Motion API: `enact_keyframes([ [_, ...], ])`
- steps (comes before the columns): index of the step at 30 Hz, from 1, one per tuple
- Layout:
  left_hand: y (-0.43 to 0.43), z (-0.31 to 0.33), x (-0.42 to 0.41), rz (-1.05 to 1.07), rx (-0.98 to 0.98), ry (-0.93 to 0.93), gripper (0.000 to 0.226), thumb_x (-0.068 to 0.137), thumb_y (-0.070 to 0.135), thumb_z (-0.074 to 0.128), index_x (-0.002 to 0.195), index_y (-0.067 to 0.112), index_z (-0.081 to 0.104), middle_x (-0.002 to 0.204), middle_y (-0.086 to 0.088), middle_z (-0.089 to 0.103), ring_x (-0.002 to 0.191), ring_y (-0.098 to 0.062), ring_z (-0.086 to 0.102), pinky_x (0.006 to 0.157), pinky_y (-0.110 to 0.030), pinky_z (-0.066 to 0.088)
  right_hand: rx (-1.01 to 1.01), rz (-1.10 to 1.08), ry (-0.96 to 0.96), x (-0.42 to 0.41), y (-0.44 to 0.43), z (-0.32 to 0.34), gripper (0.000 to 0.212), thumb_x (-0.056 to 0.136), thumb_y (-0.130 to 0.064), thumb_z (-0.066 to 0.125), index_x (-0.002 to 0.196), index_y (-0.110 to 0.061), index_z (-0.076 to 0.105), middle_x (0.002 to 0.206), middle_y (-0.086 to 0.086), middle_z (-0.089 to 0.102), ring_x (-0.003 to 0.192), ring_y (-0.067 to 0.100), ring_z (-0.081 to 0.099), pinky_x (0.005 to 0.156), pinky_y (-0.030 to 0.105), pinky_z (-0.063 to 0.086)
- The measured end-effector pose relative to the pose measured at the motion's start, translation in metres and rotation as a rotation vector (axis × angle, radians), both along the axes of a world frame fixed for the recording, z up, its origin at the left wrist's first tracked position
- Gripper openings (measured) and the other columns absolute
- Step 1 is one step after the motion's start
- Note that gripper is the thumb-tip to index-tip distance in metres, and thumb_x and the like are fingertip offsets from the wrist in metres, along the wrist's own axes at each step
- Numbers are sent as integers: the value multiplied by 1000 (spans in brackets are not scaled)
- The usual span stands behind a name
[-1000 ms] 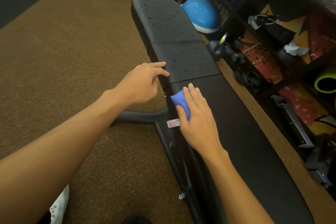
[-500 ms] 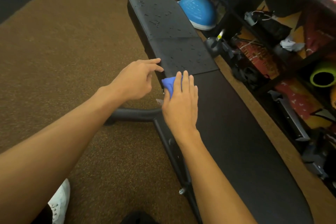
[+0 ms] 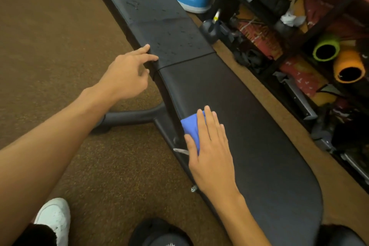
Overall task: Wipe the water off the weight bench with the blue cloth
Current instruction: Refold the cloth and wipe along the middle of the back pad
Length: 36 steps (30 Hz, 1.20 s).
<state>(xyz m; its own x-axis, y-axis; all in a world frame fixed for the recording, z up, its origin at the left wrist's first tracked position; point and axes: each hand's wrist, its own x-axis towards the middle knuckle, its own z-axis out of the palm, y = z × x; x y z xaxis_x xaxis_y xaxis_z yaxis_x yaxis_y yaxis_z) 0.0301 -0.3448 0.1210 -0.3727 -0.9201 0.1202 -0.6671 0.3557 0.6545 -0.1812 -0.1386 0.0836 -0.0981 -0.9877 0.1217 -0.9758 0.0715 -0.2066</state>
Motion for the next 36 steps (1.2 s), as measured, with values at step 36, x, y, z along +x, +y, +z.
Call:
enact_keyframes([
  [36, 2, 1, 77, 103, 130, 152, 44, 104, 11, 56, 146, 26, 60, 149, -7, 59, 127, -27, 62, 103, -36, 49, -234, -58, 123, 96, -146, -1, 86, 97, -12, 73, 166, -2, 23, 174, 14, 24, 163, 28, 20, 132, 42, 23],
])
